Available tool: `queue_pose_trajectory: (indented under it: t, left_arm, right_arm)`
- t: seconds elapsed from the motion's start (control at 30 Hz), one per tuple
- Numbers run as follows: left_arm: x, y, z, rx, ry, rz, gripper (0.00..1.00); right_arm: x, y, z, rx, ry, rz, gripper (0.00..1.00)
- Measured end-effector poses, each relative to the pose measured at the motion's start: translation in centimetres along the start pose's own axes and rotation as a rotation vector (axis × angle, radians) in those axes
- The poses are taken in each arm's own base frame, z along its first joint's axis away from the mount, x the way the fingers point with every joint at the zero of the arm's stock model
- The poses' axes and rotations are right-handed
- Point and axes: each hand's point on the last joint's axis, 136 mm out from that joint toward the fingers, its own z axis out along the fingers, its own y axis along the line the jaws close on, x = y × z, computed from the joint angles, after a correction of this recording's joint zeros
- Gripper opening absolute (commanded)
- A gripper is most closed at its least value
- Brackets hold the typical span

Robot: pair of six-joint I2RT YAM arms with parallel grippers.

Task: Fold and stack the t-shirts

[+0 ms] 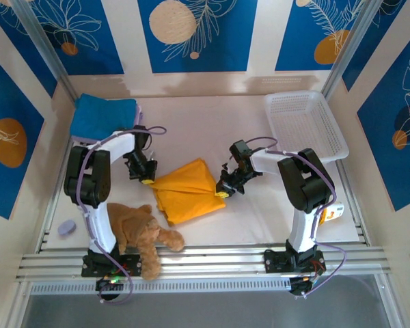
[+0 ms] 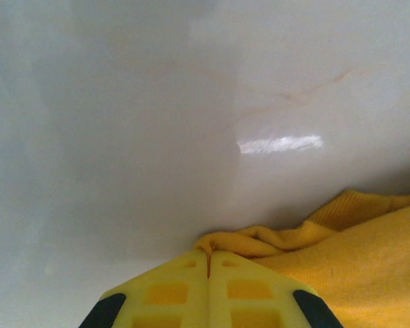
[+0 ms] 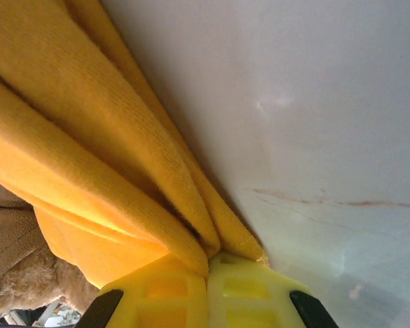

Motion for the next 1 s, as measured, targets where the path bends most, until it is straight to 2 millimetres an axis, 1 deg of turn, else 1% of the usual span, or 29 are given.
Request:
queue_pose_trajectory:
  t: [0.1,0.23,0.27,0.33,0.4,0.47,0.57,0.6,0.7,0.83,0.87,0.93,1.0]
  left_arm:
    - [-1.2,-0.5,-0.1,0.022,-0.015,0.001,0.00]
    - [-4.1,-1.8,-0.3,0.062,-0.045,0.010,0.00]
    - [-4.8,-2.1,-0.4,0.073,-0.053,0.010,0.03]
    - [-6.2,-2.7,-0.6,0.093,-0.072,0.010,0.11]
    - [-6.9,-3.1,-0.7,0.102,-0.084,0.008,0.19]
    - [-7.2,-3.2,-0.7,0.108,-0.089,0.006,0.29]
    - [-7.3,-3.4,-0.9,0.115,-0.096,-0.005,0.41]
    - [-7.3,-3.4,-1.1,0.115,-0.103,-0.008,0.44]
    - [-6.4,-3.4,-2.4,0.118,-0.129,-0.009,0.43]
    - [-3.7,-3.6,-5.3,0.134,-0.184,-0.009,0.43]
    - [-3.0,-3.6,-5.8,0.137,-0.193,-0.010,0.43]
    - [-1.7,-3.5,-6.3,0.150,-0.208,-0.018,0.43]
    - [-0.7,-3.6,-5.8,0.167,-0.204,-0.032,0.37]
  right_arm:
    - [-0.1,-0.1,-0.1,-0.003,-0.003,0.019,0.00]
    - [-0.2,-0.5,-0.5,-0.013,-0.019,0.048,0.00]
    - [-0.3,-0.6,-0.6,-0.014,-0.024,0.054,0.00]
    - [-0.4,-0.8,-0.9,-0.012,-0.035,0.063,0.00]
    - [-0.5,-0.8,-1.0,-0.006,-0.044,0.065,0.00]
    - [-0.5,-0.8,-1.0,-0.003,-0.047,0.065,0.00]
    - [-0.5,-0.8,-0.9,0.006,-0.052,0.069,0.00]
    - [-0.5,-0.8,-0.9,0.008,-0.054,0.073,0.00]
    - [-0.5,-0.7,-0.9,0.011,-0.056,0.076,0.00]
    - [-0.5,-0.7,-0.9,0.011,-0.058,0.076,0.00]
    - [-0.5,-0.7,-0.9,0.011,-0.058,0.076,0.00]
    - [-0.5,-0.7,-0.9,0.010,-0.059,0.075,0.00]
    - [-0.5,-0.7,-0.9,0.010,-0.059,0.074,0.00]
